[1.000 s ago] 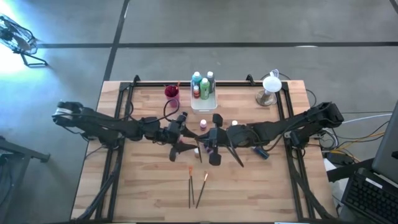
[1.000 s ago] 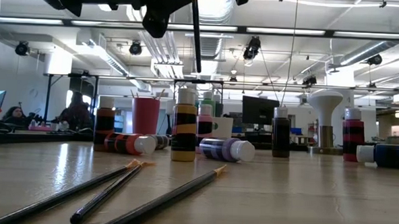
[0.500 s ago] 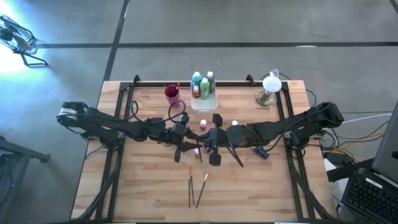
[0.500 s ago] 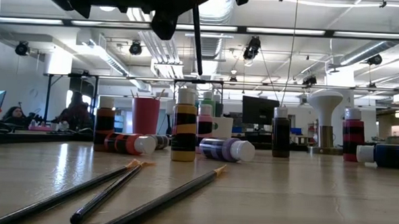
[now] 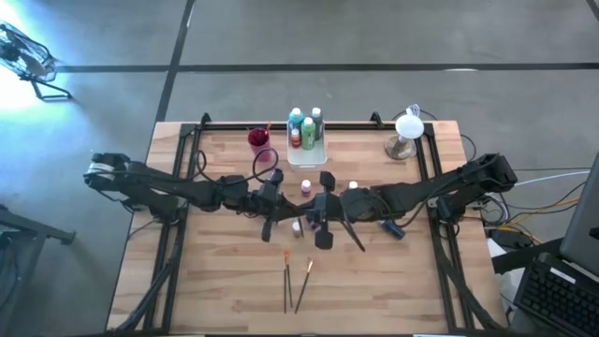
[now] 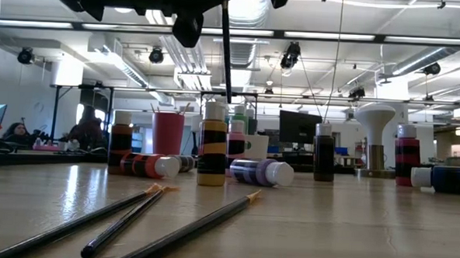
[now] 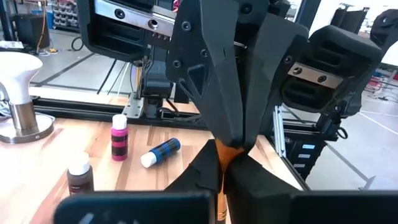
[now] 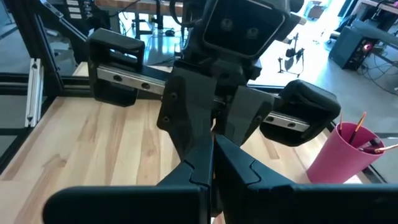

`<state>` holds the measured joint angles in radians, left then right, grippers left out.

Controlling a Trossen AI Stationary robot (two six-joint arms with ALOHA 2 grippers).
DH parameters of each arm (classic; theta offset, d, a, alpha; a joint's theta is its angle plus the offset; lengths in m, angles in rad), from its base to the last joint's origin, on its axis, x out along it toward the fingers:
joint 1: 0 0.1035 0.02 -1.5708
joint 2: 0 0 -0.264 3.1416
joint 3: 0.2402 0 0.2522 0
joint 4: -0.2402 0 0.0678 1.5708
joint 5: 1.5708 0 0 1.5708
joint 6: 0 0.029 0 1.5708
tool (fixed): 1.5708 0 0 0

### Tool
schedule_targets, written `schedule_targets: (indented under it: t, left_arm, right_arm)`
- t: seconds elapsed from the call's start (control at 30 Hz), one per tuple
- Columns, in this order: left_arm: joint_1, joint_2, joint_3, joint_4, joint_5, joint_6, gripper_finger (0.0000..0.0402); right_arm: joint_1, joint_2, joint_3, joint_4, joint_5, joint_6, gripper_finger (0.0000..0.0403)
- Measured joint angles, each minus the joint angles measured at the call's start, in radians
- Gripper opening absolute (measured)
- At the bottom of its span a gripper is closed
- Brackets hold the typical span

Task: Pick & Place Paint Supplies
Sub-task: Put the gold paint brush into the pink cup

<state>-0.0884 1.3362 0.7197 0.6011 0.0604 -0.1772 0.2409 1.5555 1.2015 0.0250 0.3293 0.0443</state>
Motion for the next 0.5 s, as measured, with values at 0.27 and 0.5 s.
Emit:
schedule_targets:
  t: [0.27, 0.5]
  left_arm:
    - [0.002, -0.082, -0.001, -0.113, -0.014, 0.014, 0.0008]
    - [0.002, -0.224, -0.003, -0.302, -0.167, 0.079, 0.0008]
  right_arm:
    - [0.001, -0.037, 0.0, -0.05, 0.038, 0.039, 0.0022]
    - [0.001, -0.097, 0.0, -0.243, 0.151, 0.088, 0.0098]
